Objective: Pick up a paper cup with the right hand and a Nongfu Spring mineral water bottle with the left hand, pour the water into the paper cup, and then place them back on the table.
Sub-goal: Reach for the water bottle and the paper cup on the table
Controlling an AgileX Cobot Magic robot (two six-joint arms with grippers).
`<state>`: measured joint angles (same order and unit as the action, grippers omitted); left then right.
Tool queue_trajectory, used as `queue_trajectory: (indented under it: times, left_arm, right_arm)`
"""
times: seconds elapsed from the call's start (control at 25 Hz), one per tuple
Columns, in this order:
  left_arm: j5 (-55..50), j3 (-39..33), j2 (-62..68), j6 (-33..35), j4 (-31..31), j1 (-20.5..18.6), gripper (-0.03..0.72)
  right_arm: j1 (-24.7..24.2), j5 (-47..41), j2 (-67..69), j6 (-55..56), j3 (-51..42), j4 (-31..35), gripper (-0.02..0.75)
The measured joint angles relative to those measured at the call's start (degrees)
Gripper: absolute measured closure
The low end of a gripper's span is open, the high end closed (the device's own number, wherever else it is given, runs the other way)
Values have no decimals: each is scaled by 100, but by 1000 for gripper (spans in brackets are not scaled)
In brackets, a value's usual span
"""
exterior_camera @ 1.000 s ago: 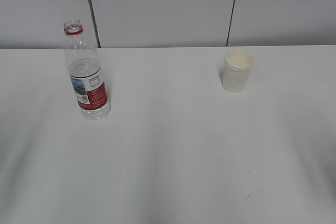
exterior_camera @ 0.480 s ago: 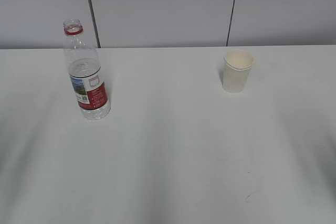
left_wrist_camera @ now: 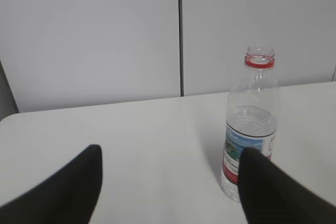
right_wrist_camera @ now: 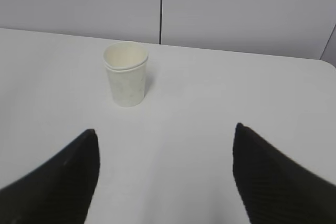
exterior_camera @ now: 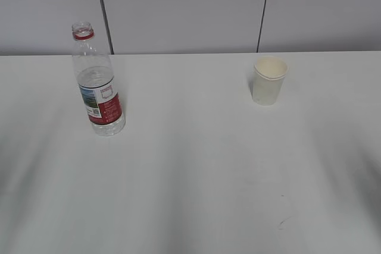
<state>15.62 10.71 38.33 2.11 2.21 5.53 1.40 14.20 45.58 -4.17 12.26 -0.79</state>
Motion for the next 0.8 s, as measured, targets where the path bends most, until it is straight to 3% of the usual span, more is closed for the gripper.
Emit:
queue_trajectory:
  times: [0.24, 0.52, 0.8]
  left_arm:
    - [332, 0, 481, 0, -74, 0, 193]
    - [1212, 0, 1228, 0, -341, 0, 193]
    - [2003, 0, 2004, 0, -221, 0, 193]
  right_arm:
    - [9, 359, 410, 0, 0, 0, 151]
    - [9, 1431, 1193, 0, 0, -25, 151]
    - [9, 2591, 2004, 28, 11, -911, 150]
